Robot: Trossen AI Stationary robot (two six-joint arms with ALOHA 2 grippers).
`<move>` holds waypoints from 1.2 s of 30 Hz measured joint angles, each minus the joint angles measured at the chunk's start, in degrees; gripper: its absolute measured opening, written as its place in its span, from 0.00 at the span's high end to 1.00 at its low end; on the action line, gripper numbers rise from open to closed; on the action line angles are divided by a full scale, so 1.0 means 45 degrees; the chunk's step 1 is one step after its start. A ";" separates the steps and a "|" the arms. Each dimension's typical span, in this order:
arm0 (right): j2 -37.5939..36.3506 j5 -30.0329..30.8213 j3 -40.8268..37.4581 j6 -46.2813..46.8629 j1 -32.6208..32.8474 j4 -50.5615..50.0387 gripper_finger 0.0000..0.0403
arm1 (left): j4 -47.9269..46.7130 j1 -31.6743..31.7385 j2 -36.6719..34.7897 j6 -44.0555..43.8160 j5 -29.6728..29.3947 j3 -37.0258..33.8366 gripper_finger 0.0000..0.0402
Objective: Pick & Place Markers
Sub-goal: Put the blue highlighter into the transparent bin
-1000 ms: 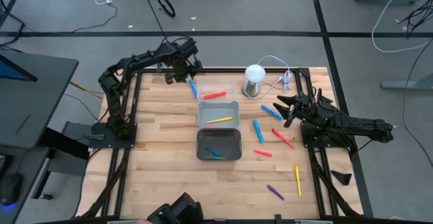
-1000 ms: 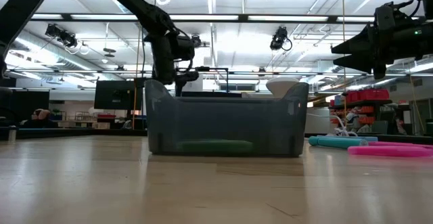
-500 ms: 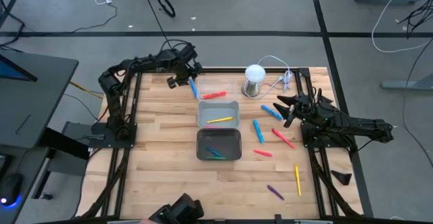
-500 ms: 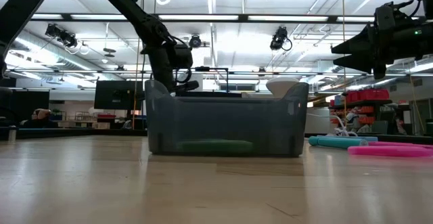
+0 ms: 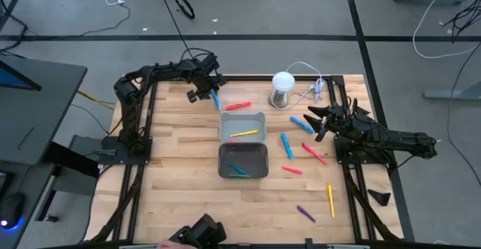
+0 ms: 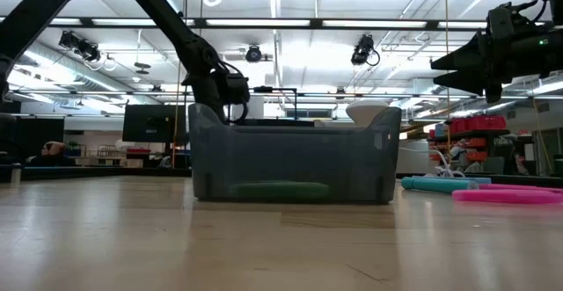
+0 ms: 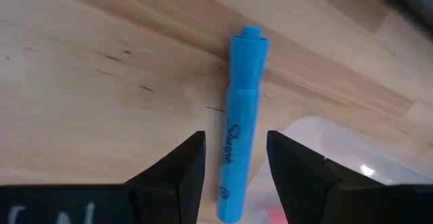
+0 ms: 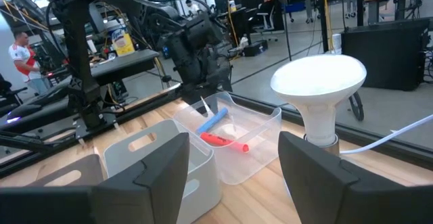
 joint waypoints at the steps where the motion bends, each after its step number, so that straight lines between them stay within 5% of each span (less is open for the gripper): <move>1: 0.0000 0.0000 0.0000 0.0000 0.0000 0.0000 0.43 | -0.0024 0.0003 0.0067 0.0003 0.0030 -0.0002 0.59; 15: 0.0000 0.0000 0.0000 0.0002 0.0000 0.0000 0.43 | 0.0108 0.0503 0.0300 0.0071 -0.0483 -0.0005 0.59; 36: 0.0000 0.0000 0.0000 0.0001 0.0001 0.0000 0.43 | -0.0513 0.0338 0.0601 0.1030 0.0603 0.0015 0.59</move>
